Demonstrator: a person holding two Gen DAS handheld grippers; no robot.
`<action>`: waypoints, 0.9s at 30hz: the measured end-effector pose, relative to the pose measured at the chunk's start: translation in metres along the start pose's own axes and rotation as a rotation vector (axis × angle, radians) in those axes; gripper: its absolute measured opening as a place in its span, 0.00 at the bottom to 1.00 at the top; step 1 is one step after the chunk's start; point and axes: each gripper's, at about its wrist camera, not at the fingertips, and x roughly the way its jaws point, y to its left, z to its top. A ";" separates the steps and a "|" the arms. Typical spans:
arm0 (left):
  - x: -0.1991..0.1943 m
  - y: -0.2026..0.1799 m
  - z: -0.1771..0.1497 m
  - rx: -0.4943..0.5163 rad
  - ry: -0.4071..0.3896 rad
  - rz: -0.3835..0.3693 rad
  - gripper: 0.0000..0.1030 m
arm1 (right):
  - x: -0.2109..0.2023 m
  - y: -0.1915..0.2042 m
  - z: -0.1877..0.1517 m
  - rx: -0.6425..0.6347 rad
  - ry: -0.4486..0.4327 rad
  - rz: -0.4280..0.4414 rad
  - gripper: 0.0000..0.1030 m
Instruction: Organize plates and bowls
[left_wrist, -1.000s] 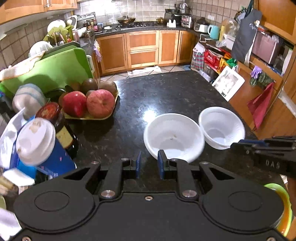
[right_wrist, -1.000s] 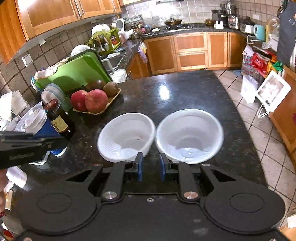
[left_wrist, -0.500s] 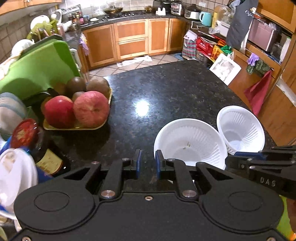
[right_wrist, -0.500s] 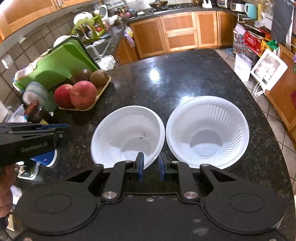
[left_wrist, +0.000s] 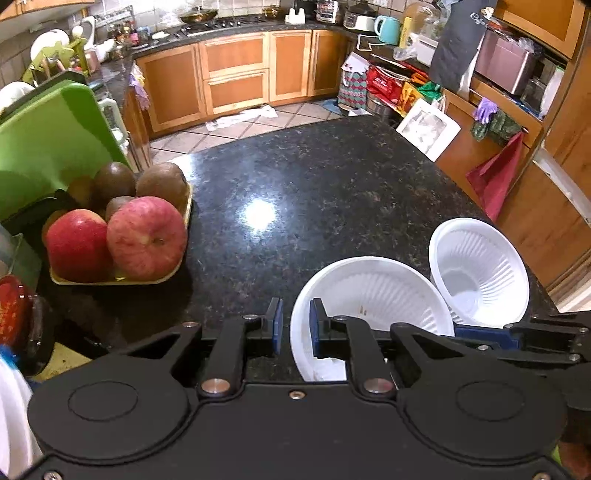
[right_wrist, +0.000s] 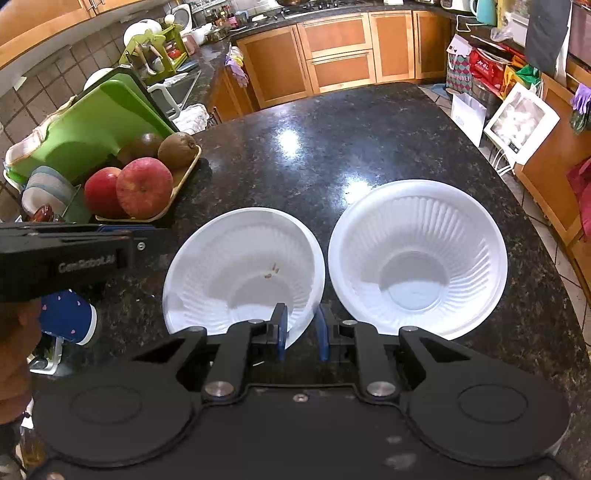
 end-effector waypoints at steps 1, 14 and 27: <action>0.002 0.000 0.000 0.007 0.007 -0.007 0.21 | -0.001 0.000 0.000 -0.002 -0.002 -0.003 0.20; 0.025 -0.005 -0.001 0.024 0.049 0.016 0.22 | 0.003 0.003 0.002 -0.035 0.007 -0.014 0.20; 0.023 -0.003 -0.014 0.015 0.061 0.032 0.19 | 0.003 0.002 0.000 -0.061 0.006 0.000 0.19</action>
